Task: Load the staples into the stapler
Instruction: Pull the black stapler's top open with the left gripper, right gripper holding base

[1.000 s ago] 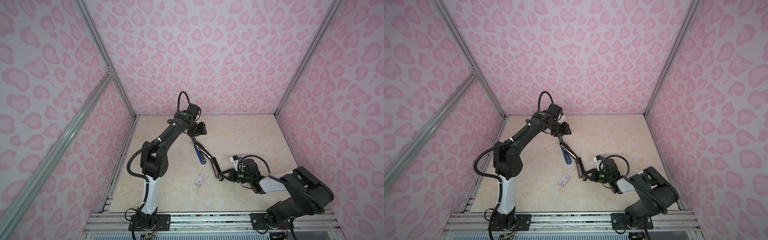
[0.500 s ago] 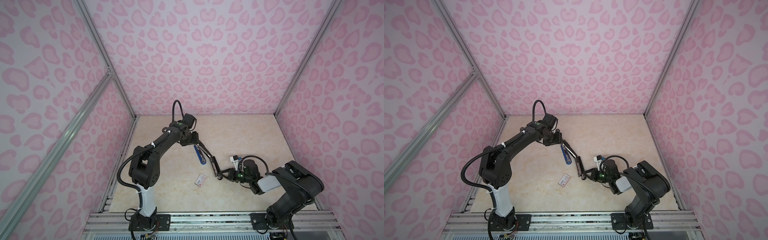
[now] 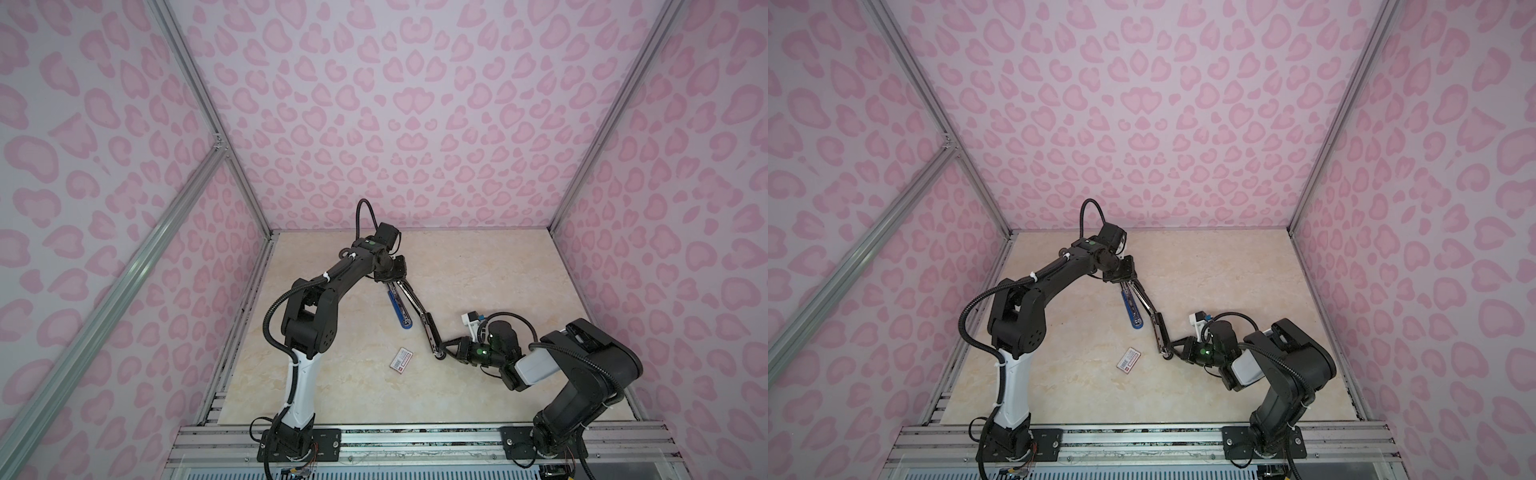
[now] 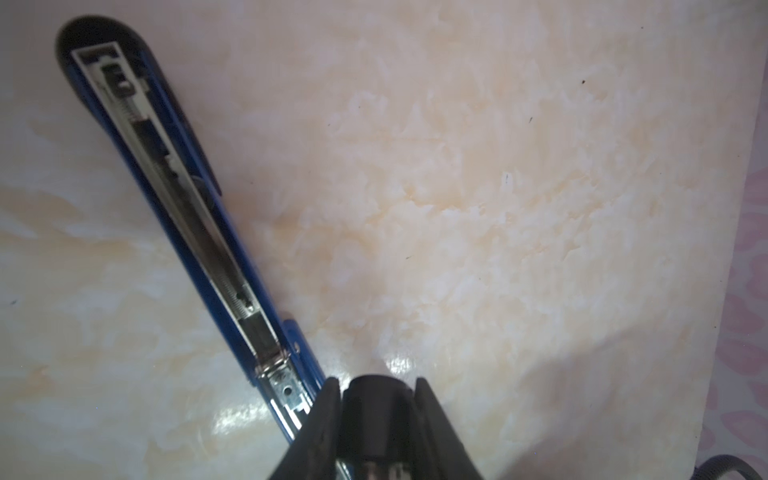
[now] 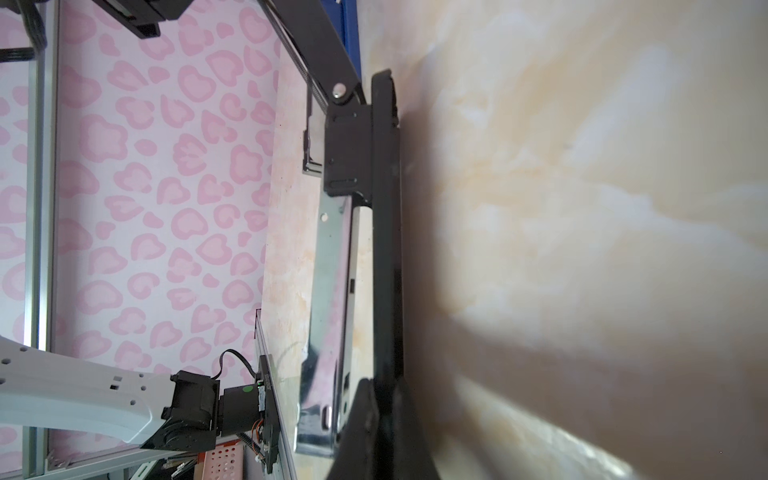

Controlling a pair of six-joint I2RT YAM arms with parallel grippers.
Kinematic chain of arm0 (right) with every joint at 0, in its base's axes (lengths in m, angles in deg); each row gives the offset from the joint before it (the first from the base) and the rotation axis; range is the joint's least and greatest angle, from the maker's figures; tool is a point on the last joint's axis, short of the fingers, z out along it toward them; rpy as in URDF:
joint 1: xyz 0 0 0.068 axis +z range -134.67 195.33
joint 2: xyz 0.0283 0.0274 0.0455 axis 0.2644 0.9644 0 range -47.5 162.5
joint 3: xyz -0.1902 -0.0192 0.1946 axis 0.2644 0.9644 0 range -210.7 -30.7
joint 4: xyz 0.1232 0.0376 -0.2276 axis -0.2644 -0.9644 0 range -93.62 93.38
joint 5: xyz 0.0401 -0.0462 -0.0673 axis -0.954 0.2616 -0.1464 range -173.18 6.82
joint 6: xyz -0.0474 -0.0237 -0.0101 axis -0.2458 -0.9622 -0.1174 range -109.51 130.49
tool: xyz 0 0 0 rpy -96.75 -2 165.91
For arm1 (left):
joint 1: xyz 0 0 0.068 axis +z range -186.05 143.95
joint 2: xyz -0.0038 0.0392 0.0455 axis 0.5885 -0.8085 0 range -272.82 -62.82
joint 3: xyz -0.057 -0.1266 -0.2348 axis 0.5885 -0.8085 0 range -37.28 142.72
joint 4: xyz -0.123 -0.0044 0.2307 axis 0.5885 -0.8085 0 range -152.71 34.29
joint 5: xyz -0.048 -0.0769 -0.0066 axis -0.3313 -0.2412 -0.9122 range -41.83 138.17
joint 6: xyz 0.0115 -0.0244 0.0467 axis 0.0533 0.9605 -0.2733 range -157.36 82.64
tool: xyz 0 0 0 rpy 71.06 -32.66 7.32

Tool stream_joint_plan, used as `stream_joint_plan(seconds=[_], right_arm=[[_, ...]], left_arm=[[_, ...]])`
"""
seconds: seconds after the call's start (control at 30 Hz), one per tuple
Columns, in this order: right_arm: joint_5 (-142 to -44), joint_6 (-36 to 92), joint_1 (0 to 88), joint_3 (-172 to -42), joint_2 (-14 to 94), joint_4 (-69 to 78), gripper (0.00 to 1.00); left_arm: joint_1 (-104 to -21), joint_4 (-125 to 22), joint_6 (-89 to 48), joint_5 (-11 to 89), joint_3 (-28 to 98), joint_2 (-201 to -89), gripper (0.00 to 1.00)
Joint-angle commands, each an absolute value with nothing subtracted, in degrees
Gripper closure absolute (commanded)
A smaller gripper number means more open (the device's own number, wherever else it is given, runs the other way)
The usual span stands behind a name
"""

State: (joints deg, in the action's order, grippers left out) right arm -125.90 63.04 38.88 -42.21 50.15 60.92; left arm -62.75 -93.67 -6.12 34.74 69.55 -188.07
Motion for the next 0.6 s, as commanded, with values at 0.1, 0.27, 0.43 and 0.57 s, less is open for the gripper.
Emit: stream_joint_plan(seconds=[0.1, 0.27, 0.43, 0.57], right_arm=[[-120.98, 62.63, 38.36, -40.93, 51.21, 51.72, 1.0], [-121.49, 63.63, 37.49, -40.6, 51.13, 53.12, 1.0], [-122.12, 64.89, 36.87, -40.43, 51.36, 54.72, 1.0], [-122.07, 64.71, 36.79, -40.58, 51.51, 54.36, 1.0]], left_arm=[[-62.68, -93.45, -6.64, 33.06, 75.05, -192.1, 0.72], [-62.68, -95.53, -7.22, 32.83, 80.17, -195.43, 0.65], [-62.6, -95.53, -7.29, 34.61, 78.51, -192.66, 0.52], [-62.62, -94.13, -7.74, 35.12, 73.13, -187.03, 0.47]])
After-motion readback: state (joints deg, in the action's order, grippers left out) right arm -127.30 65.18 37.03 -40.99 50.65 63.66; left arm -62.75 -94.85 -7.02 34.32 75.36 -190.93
